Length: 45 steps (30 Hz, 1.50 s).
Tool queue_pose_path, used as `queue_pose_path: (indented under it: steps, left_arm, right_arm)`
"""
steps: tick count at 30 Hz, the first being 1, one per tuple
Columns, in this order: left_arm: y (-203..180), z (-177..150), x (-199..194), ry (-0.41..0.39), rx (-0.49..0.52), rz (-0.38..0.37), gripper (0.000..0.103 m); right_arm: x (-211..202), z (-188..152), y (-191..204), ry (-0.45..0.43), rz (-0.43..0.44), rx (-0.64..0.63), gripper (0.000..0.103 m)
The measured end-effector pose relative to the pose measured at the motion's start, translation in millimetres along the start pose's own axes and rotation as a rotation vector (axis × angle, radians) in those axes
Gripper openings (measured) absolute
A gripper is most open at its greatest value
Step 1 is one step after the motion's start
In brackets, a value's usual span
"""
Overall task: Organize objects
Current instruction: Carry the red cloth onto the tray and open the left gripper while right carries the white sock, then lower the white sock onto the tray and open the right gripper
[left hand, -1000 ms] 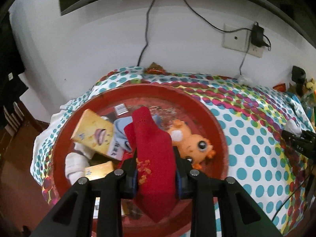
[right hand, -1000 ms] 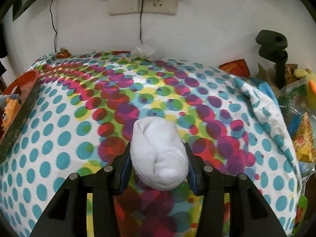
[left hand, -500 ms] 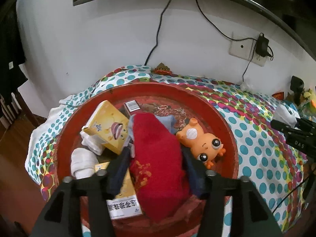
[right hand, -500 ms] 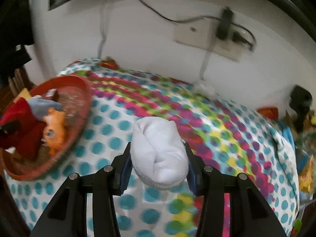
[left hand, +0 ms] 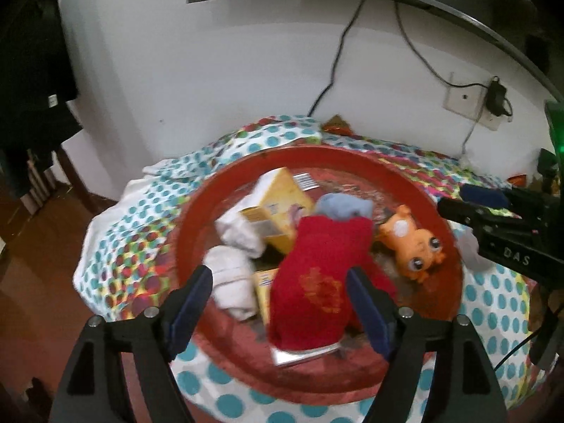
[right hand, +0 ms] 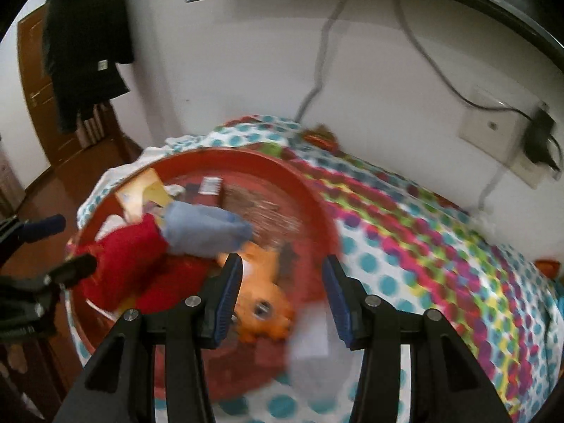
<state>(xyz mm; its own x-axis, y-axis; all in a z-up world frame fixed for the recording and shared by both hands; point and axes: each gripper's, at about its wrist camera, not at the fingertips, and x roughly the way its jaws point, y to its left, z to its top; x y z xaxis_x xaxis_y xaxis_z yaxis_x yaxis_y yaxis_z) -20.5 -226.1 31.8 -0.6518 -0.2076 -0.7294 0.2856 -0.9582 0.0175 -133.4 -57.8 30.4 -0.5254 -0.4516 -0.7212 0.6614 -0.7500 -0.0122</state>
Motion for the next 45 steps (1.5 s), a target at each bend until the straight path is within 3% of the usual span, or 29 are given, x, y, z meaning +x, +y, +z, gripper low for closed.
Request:
queue_pose_path:
  steps: [6, 10, 13, 19, 23, 27, 28, 29, 30, 36, 39, 41, 45]
  left_arm:
    - [17, -8, 0, 0.005, -0.013, 0.021, 0.08]
    - [16, -9, 1, 0.008, 0.001, 0.01, 0.08]
    - [11, -9, 0, 0.009, 0.012, -0.015, 0.08]
    - [-10, -9, 4, 0.011, 0.046, -0.034, 0.08]
    - [-22, -12, 5, 0.02, 0.079, -0.028, 0.08]
    - [-23, -11, 7, 0.028, 0.073, -0.026, 0.08]
    - [-22, -10, 8, 0.032, 0.069, -0.027, 0.08]
    - [-21, -9, 7, 0.032, 0.063, -0.028, 0.08]
    - [-20, -8, 7, 0.029, 0.056, -0.029, 0.08]
    - [-21, -7, 5, 0.027, 0.065, -0.02, 0.08]
    - [-19, -6, 3, 0.025, 0.061, -0.007, 0.08]
    - [-16, -5, 3, 0.026, 0.048, -0.003, 0.08]
    - [-12, -3, 5, 0.035, 0.035, 0.018, 0.08]
  right_arm:
    - [22, 9, 23, 0.021, 0.024, 0.006, 0.043]
    - [11, 5, 10, 0.004, 0.016, 0.048, 0.043]
    - [-6, -15, -22, -0.002, -0.034, 0.099, 0.045]
    - [6, -61, -67, 0.14, -0.124, 0.144, 0.045]
    - [20, -81, -78, 0.182, -0.108, 0.201, 0.059]
    - [26, -95, -74, 0.184, -0.05, 0.235, 0.062]
    - [26, -96, -70, 0.182, -0.05, 0.227, 0.061]
    - [25, -97, -63, 0.182, -0.062, 0.203, 0.044]
    - [23, -98, -56, 0.176, -0.061, 0.17, 0.038]
    - [10, -68, -34, 0.12, -0.153, 0.081, 0.038]
    - [6, -48, -31, 0.09, -0.157, 0.074, 0.038]
    - [1, -36, -25, 0.051, -0.217, 0.031, 0.038]
    - [5, -10, -9, 0.068, -0.072, 0.038, 0.038]
